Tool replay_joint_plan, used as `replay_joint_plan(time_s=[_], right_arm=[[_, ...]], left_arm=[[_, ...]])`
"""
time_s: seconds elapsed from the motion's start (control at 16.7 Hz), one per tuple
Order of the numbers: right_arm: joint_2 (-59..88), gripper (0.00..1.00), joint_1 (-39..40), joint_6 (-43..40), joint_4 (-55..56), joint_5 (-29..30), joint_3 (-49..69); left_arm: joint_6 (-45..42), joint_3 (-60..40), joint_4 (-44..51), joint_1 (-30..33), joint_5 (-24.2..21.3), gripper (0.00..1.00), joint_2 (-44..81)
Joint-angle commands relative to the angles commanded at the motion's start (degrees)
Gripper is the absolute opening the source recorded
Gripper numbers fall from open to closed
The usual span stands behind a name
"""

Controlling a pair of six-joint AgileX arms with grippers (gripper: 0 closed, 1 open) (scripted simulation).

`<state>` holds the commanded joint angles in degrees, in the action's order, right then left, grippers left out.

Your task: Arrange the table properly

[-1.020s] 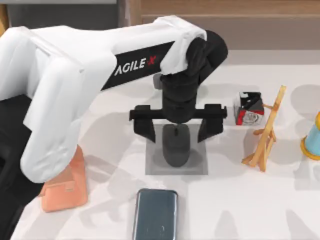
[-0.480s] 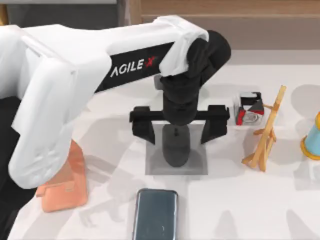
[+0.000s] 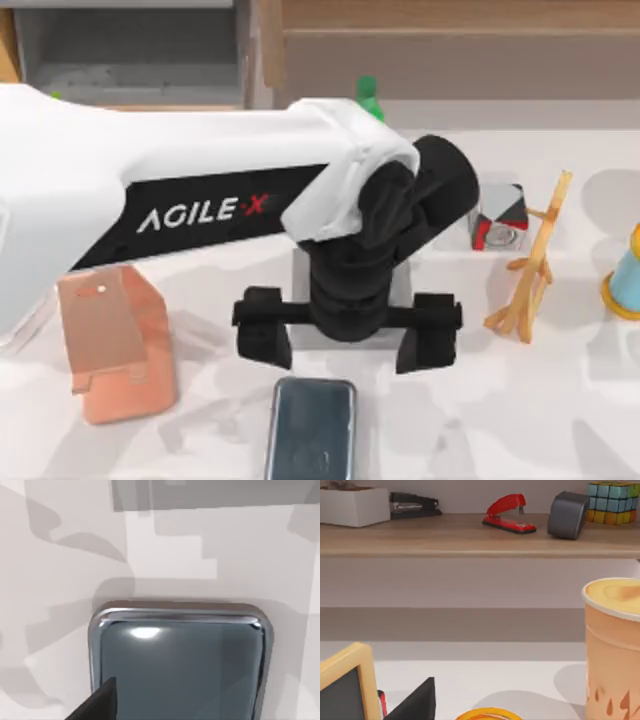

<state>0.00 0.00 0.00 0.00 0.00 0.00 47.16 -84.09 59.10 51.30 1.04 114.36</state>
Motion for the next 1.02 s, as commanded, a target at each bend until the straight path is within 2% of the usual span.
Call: replay_joint_plan(time_s=[0.36, 0.78, 1.02], right_arm=[[0.00, 1.00, 0.00, 0.00, 0.00, 0.00, 0.00], [0.00, 1.00, 0.00, 0.00, 0.00, 0.00, 0.00], [0.00, 1.00, 0.00, 0.00, 0.00, 0.00, 0.00]], left_arm=[[4.20, 15.41, -2.88, 5.06, 0.32, 1.00, -12.53], [4.47, 16.59, -3.22, 5.22, 0.37, 1.00, -13.36], [4.25, 19.37, -8.56, 5.25, 0.38, 1.00, -11.03]])
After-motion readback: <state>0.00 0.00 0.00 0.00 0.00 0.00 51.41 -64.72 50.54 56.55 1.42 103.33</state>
